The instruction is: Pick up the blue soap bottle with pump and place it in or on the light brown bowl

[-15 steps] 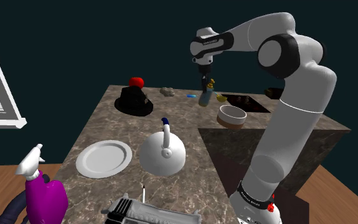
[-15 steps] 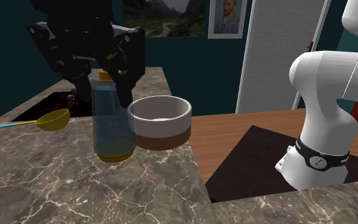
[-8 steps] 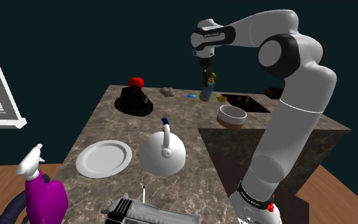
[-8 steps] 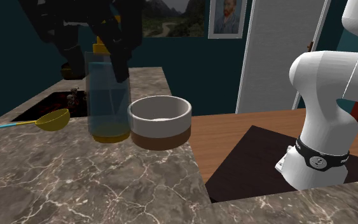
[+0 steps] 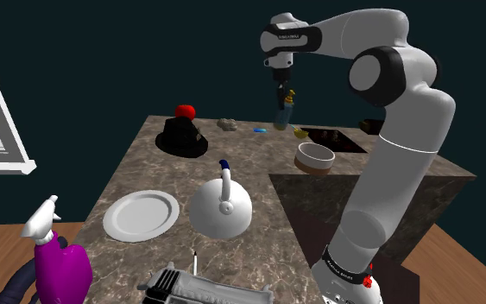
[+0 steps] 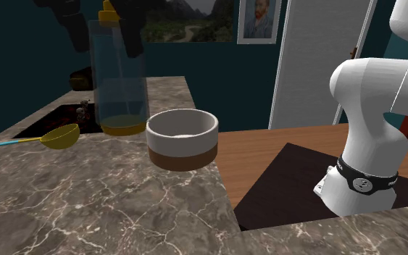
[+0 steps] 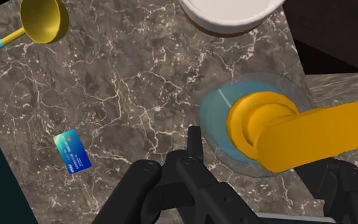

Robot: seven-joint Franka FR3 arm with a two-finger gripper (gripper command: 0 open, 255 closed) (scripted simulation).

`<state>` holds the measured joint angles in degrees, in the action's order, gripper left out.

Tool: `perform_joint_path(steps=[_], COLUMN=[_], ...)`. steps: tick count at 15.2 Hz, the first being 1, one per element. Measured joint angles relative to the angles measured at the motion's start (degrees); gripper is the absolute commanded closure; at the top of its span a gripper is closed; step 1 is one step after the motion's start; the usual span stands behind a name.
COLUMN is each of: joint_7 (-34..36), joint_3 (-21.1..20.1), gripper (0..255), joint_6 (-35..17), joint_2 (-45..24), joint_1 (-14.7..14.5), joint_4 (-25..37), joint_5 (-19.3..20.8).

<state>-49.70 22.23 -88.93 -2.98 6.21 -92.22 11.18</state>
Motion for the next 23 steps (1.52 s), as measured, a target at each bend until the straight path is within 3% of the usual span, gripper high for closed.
perform_joint_path(steps=[14,23], joint_7=[-8.9,-8.1], joint_3=[4.8,5.8], gripper=[255,255], joint_6=[-0.3,-6.1], joint_2=[18.8,20.9], joint_1=[5.4,6.2], joint_4=[-15.4,-23.0], joint_5=[9.1,10.4])
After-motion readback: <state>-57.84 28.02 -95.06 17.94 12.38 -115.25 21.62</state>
